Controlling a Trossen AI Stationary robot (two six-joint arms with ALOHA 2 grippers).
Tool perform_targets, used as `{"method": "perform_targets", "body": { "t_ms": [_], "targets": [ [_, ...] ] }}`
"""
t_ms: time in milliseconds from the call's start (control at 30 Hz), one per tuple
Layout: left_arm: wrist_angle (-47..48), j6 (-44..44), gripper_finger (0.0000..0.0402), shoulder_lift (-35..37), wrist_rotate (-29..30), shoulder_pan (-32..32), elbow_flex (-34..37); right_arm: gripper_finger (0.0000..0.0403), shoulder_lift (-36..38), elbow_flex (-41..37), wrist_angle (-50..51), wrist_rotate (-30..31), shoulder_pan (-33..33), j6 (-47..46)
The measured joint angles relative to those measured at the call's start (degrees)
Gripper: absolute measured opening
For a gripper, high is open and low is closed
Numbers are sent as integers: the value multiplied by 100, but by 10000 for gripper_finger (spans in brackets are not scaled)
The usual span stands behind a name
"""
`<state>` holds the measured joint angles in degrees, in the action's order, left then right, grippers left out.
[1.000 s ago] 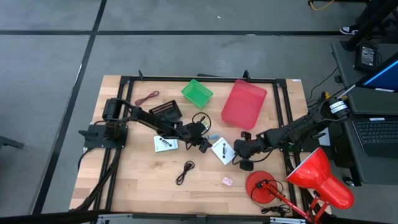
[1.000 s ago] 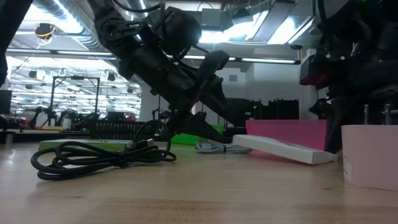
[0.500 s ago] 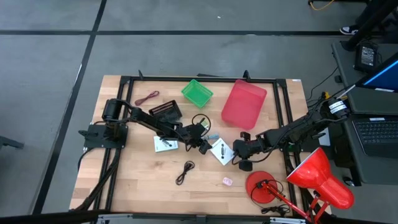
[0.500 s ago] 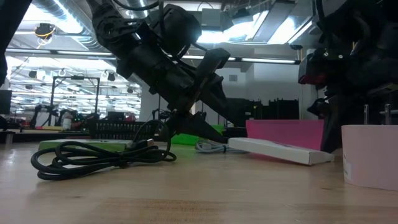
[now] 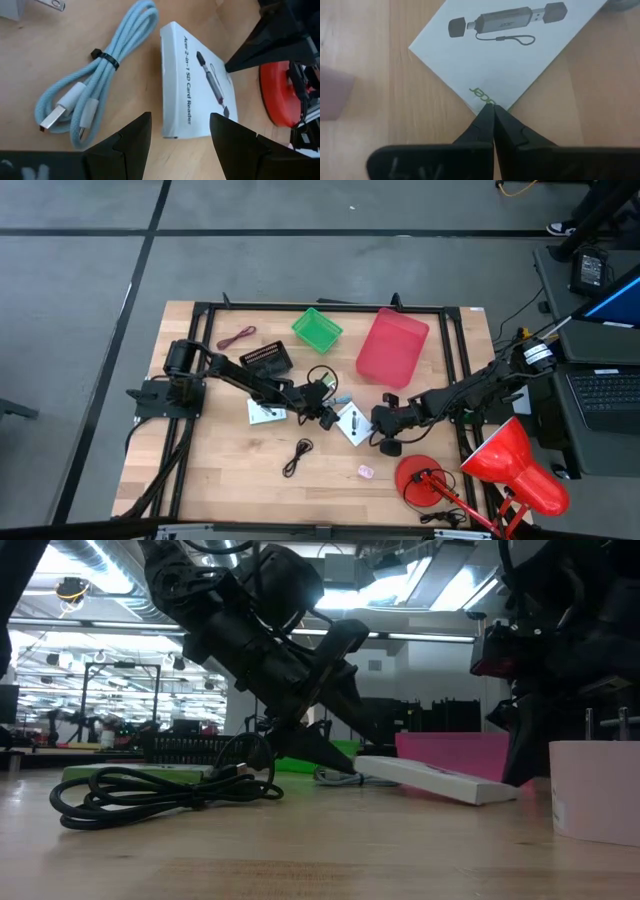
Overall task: Pick and place items into bin
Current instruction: Put the white card reader box into the green bin
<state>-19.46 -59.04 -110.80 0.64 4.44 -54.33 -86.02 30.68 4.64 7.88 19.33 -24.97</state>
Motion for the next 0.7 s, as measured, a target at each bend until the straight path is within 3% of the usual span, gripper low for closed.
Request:
{"method": "perform_targets", "body": {
  "t_ms": [333, 600, 700],
  "targets": [
    [-10, -198, 196, -147, -10, 114, -67, 0, -9, -8, -43, -13, 0, 14],
    [-32, 217, 196, -830, -861, 83, -894, 0, -16, -16, -74, -40, 6, 5],
    [18, 406, 196, -810, -890, 32, -914, 0, -18, -16, -69, -26, 24, -12]
  ]
}}
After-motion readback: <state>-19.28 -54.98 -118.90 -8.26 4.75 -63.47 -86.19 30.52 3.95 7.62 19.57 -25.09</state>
